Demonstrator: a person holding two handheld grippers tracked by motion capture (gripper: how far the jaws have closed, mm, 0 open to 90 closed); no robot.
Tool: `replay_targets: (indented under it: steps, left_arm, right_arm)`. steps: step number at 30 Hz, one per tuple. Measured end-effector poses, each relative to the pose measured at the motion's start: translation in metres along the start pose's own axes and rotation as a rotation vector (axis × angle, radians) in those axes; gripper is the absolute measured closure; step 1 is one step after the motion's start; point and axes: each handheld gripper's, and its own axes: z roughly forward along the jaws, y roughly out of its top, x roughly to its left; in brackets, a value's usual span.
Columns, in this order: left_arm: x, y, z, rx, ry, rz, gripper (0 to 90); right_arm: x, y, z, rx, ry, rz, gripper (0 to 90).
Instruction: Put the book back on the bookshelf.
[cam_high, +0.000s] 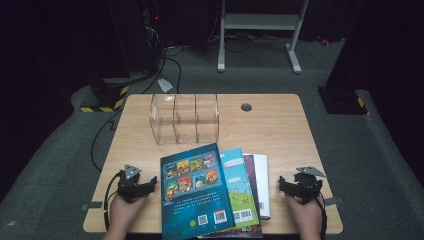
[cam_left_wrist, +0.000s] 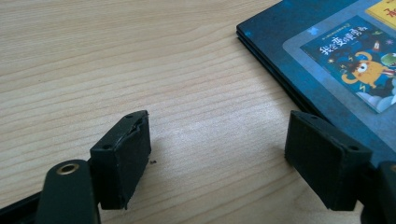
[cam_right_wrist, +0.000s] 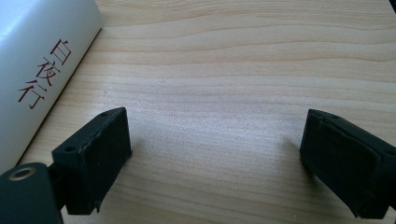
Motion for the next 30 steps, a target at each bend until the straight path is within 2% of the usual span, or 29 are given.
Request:
replay_targets:
  steps: [12, 30]
  left_arm:
    - [-0.0013, 0.0006, 0.0005, 0.001, -0.004, 0.008, 21.7]
    - [-0.0023, -0.0001, -0.0002, -0.002, 0.000, 0.004, 22.5]
  right_arm:
    - [0.0005, -0.0003, -0.0003, 0.000, 0.000, 0.005, 8.6]
    - [0.0006, -0.0008, -0.0012, -0.001, 0.017, -0.020, 9.6]
